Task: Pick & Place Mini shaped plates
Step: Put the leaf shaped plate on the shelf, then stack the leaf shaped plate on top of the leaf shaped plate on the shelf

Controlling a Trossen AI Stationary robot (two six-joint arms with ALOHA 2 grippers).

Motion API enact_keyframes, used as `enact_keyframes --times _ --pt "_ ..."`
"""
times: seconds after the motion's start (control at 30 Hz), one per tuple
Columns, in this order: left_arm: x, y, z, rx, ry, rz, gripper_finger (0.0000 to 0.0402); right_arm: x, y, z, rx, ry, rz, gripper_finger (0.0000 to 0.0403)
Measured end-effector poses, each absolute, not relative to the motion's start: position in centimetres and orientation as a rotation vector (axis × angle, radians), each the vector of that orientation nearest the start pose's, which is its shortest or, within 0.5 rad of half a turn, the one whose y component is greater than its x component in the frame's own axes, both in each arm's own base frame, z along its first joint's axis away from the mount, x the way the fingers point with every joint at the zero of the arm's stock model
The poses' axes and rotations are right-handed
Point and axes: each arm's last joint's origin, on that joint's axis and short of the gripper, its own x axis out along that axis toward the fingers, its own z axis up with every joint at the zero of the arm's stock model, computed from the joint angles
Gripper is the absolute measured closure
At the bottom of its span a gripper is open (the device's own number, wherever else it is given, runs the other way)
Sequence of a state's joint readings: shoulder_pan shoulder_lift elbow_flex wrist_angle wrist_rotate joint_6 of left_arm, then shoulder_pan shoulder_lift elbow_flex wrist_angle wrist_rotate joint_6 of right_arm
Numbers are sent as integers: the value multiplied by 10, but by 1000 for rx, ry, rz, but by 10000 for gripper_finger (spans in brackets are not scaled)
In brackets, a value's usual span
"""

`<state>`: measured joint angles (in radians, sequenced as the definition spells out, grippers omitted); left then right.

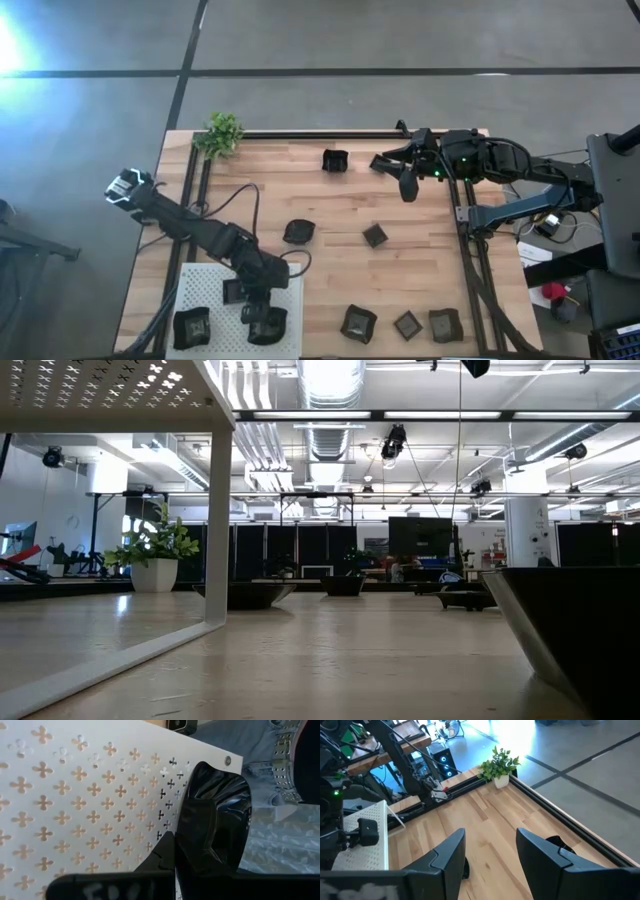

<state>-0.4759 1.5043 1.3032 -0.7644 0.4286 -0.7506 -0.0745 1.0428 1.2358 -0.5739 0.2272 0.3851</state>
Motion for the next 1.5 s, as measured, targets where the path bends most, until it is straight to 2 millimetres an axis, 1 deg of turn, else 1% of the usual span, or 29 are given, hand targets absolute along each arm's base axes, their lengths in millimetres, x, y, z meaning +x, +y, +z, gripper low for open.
enact_keyframes --times 0.13,0.4,0.57,0.7,0.87,1.03,1.23,1.37,1.5 --pt "267 -151 298 -600 1274 -409 391 204 -22 402 345 319 -367 232" --pt "266 -151 298 -597 1282 -413 341 204 -22 402 345 320 -367 230" --pt "264 -144 301 -675 1327 -444 335 204 -22 402 348 319 -367 232" --pt "263 -136 307 -703 1308 -429 335 204 -22 402 345 320 -367 229" --pt "258 -123 320 -730 1250 -412 335 204 -22 402 345 320 -367 229" --pt "249 -102 339 -735 1127 -351 335 204 -22 402 345 319 -367 231" --pt "238 -71 358 -657 924 -164 335 204 -22 402 344 321 -367 231" --pt "238 -57 361 -586 847 -41 335 204 -22 402 344 322 -367 232" --pt "247 -45 350 -541 875 87 335 204 -22 402 343 322 -367 229"
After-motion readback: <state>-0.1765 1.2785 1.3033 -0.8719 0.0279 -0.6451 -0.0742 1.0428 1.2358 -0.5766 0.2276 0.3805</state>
